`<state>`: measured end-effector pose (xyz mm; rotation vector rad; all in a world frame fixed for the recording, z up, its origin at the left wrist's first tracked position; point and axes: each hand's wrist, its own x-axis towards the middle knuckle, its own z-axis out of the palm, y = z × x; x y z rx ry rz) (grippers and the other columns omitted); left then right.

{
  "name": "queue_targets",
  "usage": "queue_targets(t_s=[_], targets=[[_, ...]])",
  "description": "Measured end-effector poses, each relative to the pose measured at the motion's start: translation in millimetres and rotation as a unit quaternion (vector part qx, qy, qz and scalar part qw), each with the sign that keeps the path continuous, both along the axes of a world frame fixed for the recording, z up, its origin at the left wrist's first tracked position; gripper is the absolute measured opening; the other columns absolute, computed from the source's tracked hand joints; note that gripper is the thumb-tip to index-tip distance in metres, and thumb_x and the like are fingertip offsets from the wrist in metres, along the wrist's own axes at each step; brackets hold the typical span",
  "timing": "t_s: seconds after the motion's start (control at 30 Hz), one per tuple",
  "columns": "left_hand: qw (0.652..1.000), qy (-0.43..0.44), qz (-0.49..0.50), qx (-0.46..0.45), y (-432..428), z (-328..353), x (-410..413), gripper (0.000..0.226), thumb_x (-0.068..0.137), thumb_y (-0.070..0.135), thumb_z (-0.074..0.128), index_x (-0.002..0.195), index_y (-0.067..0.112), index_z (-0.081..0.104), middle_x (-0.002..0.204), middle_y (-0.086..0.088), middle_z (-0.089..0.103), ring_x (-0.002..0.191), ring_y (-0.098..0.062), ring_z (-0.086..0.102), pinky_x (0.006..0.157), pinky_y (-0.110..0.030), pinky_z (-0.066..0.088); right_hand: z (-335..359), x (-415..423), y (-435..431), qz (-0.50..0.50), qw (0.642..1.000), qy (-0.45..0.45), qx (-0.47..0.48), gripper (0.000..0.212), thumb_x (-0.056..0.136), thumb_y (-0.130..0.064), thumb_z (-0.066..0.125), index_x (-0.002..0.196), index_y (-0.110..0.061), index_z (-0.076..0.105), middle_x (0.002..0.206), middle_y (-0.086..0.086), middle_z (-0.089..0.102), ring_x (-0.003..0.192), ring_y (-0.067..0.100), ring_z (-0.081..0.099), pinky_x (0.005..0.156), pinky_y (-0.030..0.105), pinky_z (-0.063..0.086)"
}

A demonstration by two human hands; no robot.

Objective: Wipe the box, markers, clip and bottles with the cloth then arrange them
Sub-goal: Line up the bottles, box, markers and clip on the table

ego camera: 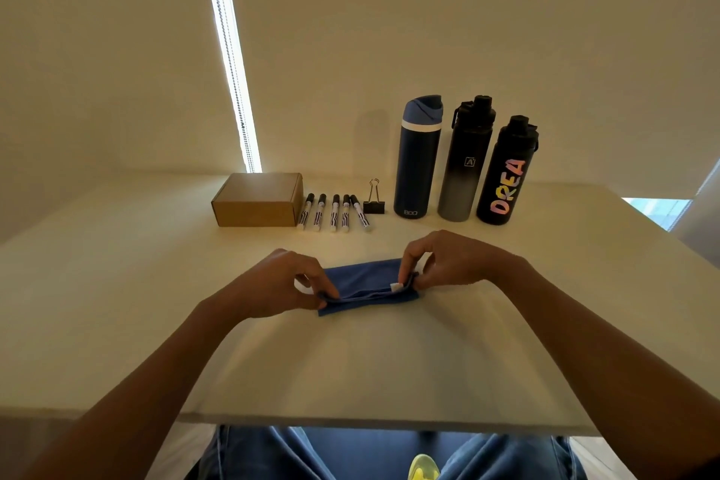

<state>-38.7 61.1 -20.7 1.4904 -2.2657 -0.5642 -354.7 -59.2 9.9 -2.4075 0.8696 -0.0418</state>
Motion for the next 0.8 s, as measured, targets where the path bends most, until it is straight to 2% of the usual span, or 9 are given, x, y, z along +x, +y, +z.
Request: queue_targets(t_s=[0.1,0.17,0.23,0.37,0.43,0.5,0.57,0.67,0.8], targets=[[1.0,-0.011,-0.012,0.003,2.0,4.3,-2.3,0.025,0.087,0.036,0.082,0.108,0.047,0.077,0.107,0.024,0.071,0.105,-0.002,0.064,0.097,-0.022,0.048,6.4,-0.4,1.2,0.013,1.0,0.011,-0.015,0.021,0.085,-0.022,0.077,0.099,-0.037,0.075,0.11,-0.019,0.066,0.105,0.005,0.059,0.088,0.026,0.054],[0.997,-0.056,-0.028,0.036,3.3,3.2,-2.4,0.024,0.087,0.049,0.079,0.111,0.051,0.075,0.112,0.027,0.068,0.11,0.0,0.06,0.103,-0.024,0.041,7.3,0.8,2.2,0.024,0.997,0.065,-0.02,0.022,0.085,-0.027,0.076,0.101,-0.041,0.073,0.115,-0.02,0.063,0.108,0.007,0.056,0.094,0.029,0.051],[0.996,-0.059,-0.028,0.055,2.5,-0.1,-1.6,0.025,0.086,0.058,0.076,0.111,0.053,0.073,0.113,0.028,0.067,0.11,-0.001,0.059,0.1,-0.028,0.046,7.5,2.8,4.0,0.019,0.996,0.088,-0.027,0.02,0.087,-0.03,0.074,0.104,-0.04,0.073,0.115,-0.019,0.063,0.107,0.007,0.055,0.097,0.032,0.049],[1.0,0.011,0.022,0.019,-2.3,-2.1,-3.2,0.032,0.086,0.066,0.069,0.105,0.042,0.078,0.102,0.023,0.073,0.098,-0.001,0.067,0.086,-0.026,0.057,11.2,14.2,7.9,0.007,0.996,-0.039,-0.081,0.014,0.092,-0.031,0.068,0.105,-0.032,0.072,0.106,-0.017,0.068,0.1,0.003,0.062,0.088,0.03,0.056],[0.998,0.026,0.046,-0.015,-7.7,-4.1,-6.3,0.027,0.091,0.06,0.067,0.104,0.039,0.078,0.097,0.022,0.074,0.092,0.0,0.068,0.08,-0.023,0.058,6.8,24.9,11.7,0.023,0.99,-0.08,-0.111,0.015,0.092,-0.026,0.067,0.106,-0.03,0.071,0.104,-0.017,0.067,0.098,0.002,0.062,0.085,0.025,0.056],[0.996,0.034,0.077,-0.044,-16.9,-5.6,-9.2,0.017,0.096,0.049,0.066,0.107,0.039,0.075,0.096,0.024,0.072,0.09,0.001,0.067,0.078,-0.019,0.055,-2.6,37.2,14.7,0.04,0.987,-0.084,-0.131,0.017,0.092,-0.024,0.068,0.108,-0.028,0.071,0.105,-0.016,0.066,0.097,0.001,0.061,0.084,0.019,0.054],[0.992,0.034,0.103,-0.071,-28.3,-6.2,-12.1,0.018,0.098,0.043,0.066,0.114,0.038,0.074,0.099,0.025,0.069,0.089,0.003,0.065,0.077,-0.016,0.052,-12.5,47.6,14.9,0.038,0.986,-0.09,-0.135,0.019,0.092,-0.024,0.068,0.11,-0.029,0.071,0.105,-0.016,0.066,0.096,0.0,0.06,0.083,0.015,0.053],[0.987,0.032,0.119,-0.105,-44.9,-9.9,-15.5,0.019,0.099,0.04,0.067,0.115,0.036,0.075,0.103,0.022,0.069,0.09,0.003,0.063,0.077,-0.016,0.053,-23.3,56.8,6.6,-0.029,0.98,-0.125,-0.151,0.017,0.093,-0.028,0.067,0.109,-0.029,0.071,0.103,-0.016,0.066,0.09,0.0,0.062,0.079,0.016,0.054],[0.975,0.036,0.162,-0.145,-56.6,-25.6,-10.6,0.019,0.102,0.041,0.062,0.116,0.034,0.074,0.102,0.022,0.069,0.087,0.002,0.063,0.078,-0.019,0.053,-39.1,72.5,-19.3,-0.153,0.963,-0.147,-0.164,0.018,0.094,-0.029,0.067,0.112,-0.026,0.067,0.105,-0.011,0.065,0.088,0.003,0.062,0.085,0.024,0.056]])
